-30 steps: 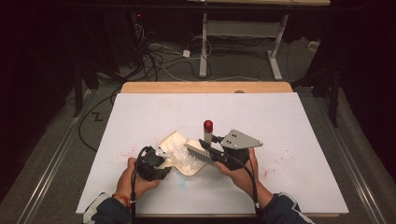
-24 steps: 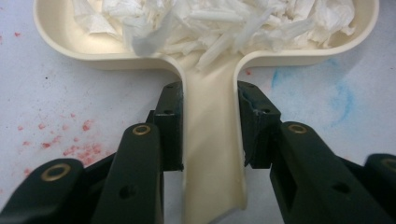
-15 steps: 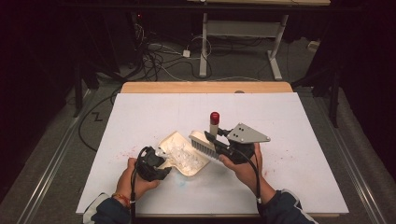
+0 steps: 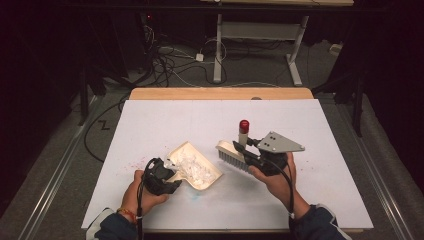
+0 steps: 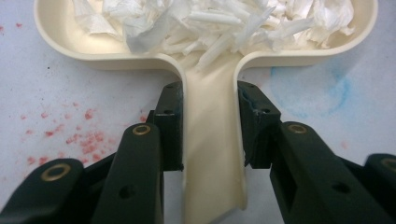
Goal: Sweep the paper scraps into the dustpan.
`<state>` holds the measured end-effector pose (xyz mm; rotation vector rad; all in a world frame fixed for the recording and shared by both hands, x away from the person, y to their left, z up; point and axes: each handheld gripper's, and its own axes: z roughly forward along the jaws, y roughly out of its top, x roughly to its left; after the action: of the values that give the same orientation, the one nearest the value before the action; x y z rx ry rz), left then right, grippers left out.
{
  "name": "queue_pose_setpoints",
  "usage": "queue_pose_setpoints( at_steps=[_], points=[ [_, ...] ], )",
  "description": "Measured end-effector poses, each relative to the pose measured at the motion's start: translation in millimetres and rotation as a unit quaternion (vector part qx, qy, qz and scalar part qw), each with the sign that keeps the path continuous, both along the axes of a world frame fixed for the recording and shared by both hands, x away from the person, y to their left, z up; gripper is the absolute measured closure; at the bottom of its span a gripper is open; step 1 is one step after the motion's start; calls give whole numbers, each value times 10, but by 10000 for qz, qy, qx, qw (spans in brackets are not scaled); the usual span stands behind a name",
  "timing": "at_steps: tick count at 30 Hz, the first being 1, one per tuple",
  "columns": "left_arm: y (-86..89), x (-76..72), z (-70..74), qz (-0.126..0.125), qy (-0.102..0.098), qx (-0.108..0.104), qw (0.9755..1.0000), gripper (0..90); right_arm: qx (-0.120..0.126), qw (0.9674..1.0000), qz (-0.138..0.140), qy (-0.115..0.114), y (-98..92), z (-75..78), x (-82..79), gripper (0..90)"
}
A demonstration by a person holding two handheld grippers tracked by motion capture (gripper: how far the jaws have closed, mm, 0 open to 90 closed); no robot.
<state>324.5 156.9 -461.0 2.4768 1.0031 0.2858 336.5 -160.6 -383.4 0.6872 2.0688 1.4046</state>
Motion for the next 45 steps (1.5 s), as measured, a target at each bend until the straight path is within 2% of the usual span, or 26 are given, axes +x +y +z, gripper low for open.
queue_pose_setpoints(
  at_steps=[5,9,11,14,19,22,27,35,41,45],
  points=[
    [-8,-34,11,-47,3,34,10000,633,-139,9998,74,112,-248,49,-194,709],
    [-47,-47,17,-122,9,63,9999,633,-356,9992,-9,174,-328,20,-291,709],
    [-65,-55,27,-155,-5,75,9999,633,-466,9987,-60,210,-318,-20,-283,709],
    [-86,-55,32,-208,-22,105,9997,633,-456,9985,-98,268,-278,-75,-254,709],
    [-105,-48,24,-236,-11,120,9997,633,-421,9987,114,246,-156,-100,-266,709],
    [-110,-49,19,-224,5,134,9997,633,-480,9984,218,209,-82,-109,-308,709],
    [-128,-53,22,-220,0,203,9996,633,-318,9981,408,336,-20,-110,-292,709],
    [-117,-62,24,-240,22,217,9995,633,-73,9971,690,308,-59,-29,-328,709],
    [-118,-60,17,-238,30,234,9994,633,88,9980,601,192,-159,75,-348,709],
    [-123,-65,16,-235,31,247,9994,632,-41,9992,377,96,-194,65,-326,708]
  ],
)
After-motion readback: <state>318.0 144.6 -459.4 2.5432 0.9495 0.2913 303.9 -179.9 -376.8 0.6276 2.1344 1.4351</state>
